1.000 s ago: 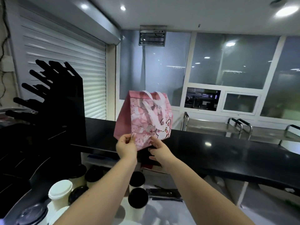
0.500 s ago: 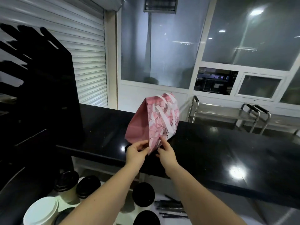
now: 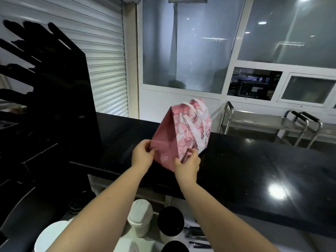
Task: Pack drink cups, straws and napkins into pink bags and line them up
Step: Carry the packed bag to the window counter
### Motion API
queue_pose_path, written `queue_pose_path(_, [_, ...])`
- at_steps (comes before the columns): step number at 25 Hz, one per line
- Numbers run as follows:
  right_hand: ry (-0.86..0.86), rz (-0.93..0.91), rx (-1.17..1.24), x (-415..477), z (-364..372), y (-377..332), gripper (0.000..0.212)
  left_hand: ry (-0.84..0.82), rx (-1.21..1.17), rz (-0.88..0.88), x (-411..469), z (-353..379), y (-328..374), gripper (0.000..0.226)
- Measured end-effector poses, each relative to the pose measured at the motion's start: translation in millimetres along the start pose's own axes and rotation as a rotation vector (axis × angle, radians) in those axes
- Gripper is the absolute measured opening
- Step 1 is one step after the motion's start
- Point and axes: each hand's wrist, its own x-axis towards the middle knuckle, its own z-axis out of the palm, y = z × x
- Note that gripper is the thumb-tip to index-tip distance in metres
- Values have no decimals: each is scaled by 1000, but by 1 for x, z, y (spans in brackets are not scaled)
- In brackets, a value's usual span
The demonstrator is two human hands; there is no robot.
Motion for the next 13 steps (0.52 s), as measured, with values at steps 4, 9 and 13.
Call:
queue_pose_path(4, [-82, -48, 56, 9, 13, -10, 24, 122, 11, -16, 6, -20, -9, 24])
queue_pose_path(9, [-164, -146, -71, 6, 45, -29, 18, 167, 65, -60, 20, -61, -23, 22])
queue_pose_path(13, [-143, -141, -140, -1, 50, -23, 25, 118, 48, -63, 13, -70, -32, 21])
